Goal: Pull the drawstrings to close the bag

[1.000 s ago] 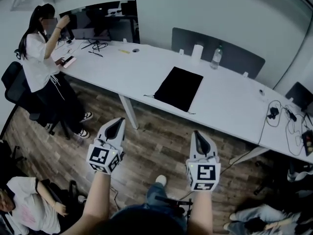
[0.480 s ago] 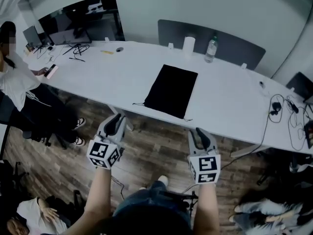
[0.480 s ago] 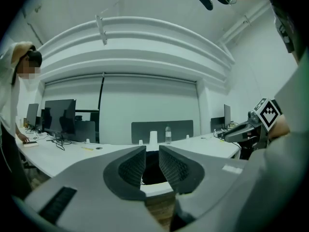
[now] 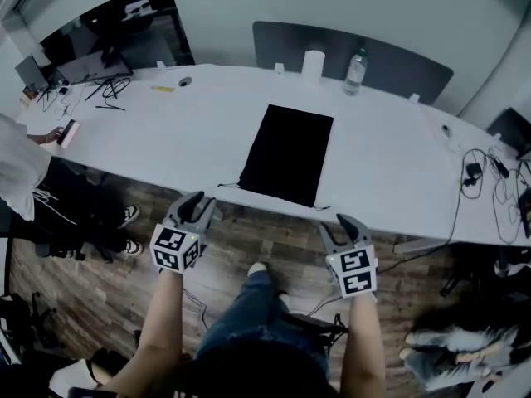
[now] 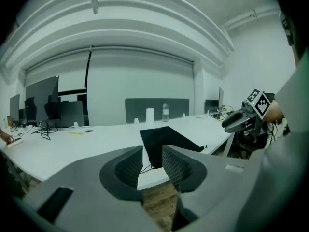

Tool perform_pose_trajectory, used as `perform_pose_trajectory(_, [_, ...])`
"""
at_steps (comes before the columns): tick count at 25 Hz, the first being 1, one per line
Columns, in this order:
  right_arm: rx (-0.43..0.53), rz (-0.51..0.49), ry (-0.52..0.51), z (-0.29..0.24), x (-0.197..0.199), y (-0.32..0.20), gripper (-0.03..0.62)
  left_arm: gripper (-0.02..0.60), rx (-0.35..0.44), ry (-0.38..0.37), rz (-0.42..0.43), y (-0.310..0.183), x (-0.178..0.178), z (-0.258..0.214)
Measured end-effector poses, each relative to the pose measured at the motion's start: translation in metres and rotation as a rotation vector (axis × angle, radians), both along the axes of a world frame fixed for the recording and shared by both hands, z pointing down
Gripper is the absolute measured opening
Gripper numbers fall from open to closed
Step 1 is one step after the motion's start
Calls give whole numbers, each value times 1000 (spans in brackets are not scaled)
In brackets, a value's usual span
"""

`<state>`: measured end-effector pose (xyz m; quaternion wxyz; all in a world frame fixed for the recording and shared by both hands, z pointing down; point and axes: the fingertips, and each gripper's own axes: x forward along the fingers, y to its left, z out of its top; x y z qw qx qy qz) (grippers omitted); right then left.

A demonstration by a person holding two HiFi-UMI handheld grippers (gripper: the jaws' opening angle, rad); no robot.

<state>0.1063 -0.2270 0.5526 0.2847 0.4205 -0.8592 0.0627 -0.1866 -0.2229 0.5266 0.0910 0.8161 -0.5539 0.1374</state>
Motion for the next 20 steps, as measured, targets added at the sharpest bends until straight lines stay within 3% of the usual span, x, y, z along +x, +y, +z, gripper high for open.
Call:
perform_pose_trajectory(13, [-236, -12, 172, 97, 1, -69, 155, 123, -308, -117, 264, -82, -16, 103])
perform_pose_trajectory(16, [-287, -54, 240, 116, 6, -73, 155, 132, -355, -124, 321, -92, -13, 119])
perform_pose_trajectory(20, [-328, -100, 251, 124, 6, -75, 155, 133, -378, -155, 392, -100, -10, 133])
